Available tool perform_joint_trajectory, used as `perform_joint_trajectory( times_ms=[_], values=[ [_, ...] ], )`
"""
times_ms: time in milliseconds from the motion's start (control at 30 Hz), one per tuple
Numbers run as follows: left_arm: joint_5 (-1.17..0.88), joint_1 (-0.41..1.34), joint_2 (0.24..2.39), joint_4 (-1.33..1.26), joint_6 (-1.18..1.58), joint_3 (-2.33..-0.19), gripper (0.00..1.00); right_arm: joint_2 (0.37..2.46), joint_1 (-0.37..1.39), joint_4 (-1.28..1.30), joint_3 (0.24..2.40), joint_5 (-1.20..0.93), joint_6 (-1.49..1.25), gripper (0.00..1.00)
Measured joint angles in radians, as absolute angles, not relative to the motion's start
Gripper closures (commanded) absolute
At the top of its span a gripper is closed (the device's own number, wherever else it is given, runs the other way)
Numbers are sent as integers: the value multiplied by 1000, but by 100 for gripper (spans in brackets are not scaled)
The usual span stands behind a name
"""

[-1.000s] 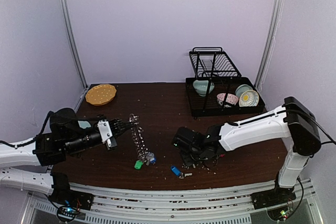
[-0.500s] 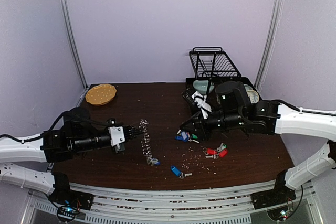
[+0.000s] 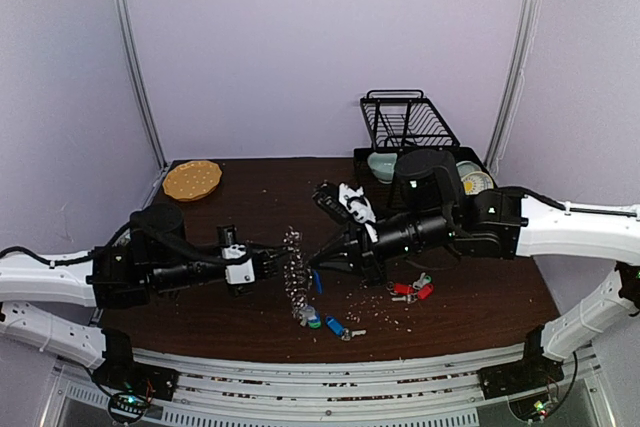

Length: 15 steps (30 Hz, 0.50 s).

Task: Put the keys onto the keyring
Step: Insert into the hole in the key head and the split of the keyring.

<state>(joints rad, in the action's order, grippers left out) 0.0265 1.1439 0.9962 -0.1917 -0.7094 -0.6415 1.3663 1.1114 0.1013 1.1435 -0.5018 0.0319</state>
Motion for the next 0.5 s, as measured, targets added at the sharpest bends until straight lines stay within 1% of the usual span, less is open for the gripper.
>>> perform_joint_trajectory(
  times_ms=[333,500],
  values=[
    [23,1145,1016,-212,-723,-646,100,1367,1121,0,1136,-433,83,100],
    [14,1145,1016,-216,-706,-648,100,1377,1121,-9,1136,-406,104,100]
  ],
)
